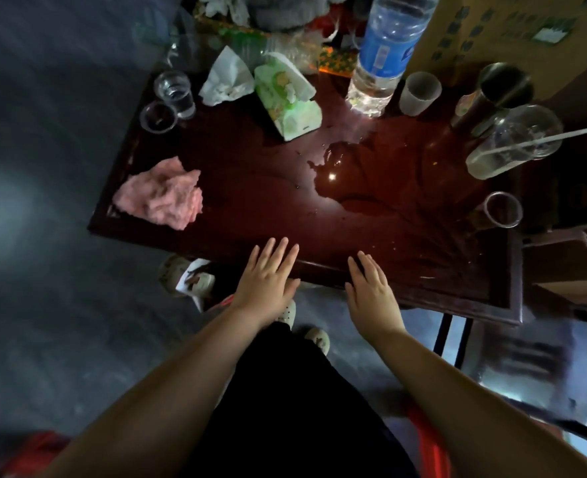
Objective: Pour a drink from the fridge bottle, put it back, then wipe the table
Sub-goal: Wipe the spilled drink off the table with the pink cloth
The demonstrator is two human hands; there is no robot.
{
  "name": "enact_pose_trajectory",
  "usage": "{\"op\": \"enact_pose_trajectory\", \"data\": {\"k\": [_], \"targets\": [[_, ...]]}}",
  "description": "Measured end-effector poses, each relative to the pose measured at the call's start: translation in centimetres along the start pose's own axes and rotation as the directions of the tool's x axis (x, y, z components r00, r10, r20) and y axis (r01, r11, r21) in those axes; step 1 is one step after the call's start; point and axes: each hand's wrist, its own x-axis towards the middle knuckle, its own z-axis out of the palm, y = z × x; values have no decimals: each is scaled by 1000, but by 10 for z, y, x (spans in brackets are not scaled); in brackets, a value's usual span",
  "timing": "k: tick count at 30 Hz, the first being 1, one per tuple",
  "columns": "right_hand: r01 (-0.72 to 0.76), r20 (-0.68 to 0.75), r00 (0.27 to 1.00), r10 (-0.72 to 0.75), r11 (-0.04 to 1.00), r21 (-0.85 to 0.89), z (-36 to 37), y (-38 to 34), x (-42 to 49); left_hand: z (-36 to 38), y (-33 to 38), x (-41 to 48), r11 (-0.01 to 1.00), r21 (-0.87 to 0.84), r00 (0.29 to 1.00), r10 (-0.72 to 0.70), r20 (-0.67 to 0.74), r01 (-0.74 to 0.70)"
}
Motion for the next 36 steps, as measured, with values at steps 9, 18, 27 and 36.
{"op": "enact_pose_trajectory", "data": {"k": [9,18,27,36], "targets": [[-92,-63,993,100,988,128,8,-47,4,-7,-38,-20,999,-27,999,43,3,-43],[-45,-16,999,46,994,100,22,-131,43,-52,-177,-29,989,-22,969,-148,-196,147],[-134,-7,991,136,986,94,42,-197,91,-65,-242,3,996,-52,994,-76,-78,72],[-116,-9,993,117,989,87,34,-179,88,-42,-233,28,997,-46,993,-66,-93,62]]}}
